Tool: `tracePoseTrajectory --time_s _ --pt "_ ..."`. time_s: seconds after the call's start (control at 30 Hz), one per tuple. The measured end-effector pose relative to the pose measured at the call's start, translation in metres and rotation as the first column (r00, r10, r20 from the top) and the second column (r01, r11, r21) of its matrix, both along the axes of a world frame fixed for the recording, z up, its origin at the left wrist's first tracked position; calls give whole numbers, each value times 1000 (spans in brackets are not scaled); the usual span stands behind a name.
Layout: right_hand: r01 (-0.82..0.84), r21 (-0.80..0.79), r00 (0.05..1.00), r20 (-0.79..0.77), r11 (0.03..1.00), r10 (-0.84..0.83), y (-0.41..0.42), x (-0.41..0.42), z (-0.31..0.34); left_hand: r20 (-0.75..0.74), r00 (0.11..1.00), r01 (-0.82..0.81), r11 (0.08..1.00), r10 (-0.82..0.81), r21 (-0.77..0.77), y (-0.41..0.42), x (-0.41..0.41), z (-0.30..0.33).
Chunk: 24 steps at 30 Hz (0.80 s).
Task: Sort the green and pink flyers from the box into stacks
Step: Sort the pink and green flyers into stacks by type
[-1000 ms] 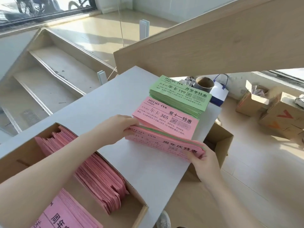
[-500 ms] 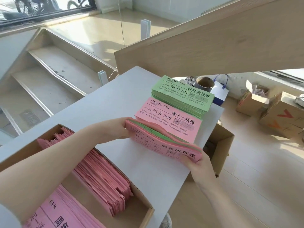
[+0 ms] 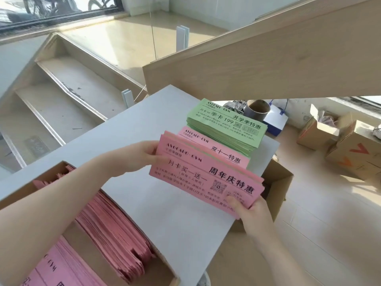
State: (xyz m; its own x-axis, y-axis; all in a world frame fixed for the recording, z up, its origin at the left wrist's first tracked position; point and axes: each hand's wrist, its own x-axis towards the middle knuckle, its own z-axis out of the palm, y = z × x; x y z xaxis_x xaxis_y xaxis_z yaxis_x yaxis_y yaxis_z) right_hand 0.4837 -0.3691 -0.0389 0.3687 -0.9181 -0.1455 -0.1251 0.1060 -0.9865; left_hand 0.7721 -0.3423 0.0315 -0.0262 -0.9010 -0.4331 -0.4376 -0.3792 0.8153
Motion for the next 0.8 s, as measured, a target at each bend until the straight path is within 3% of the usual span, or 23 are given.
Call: tracePoseTrajectory --time_s 0.17,0.27,0.4,0.5,0.63,0.8 --pt "4 166 996 85 986 -18 -38 10 20 -26 944 -329 932 329 -154 -35 -15 8" --pt "22 223 999 25 975 -28 -63 14 24 13 909 -407 894 416 -187 -59 -24 3" --pt "20 156 979 -204 988 12 -81 13 22 188 909 -346 925 372 -159 -78 -30 -14" --pt "11 118 951 -308 993 26 -87 10 20 178 906 -360 921 383 -146 -80 -30 -21" --pt "-23 94 941 -334 995 54 -87 6 19 122 907 -390 914 402 -113 -83 -25 -25" --pt "-19 11 844 -536 1000 21 -83 5 16 299 870 -380 920 391 -99 -86 -26 -34"
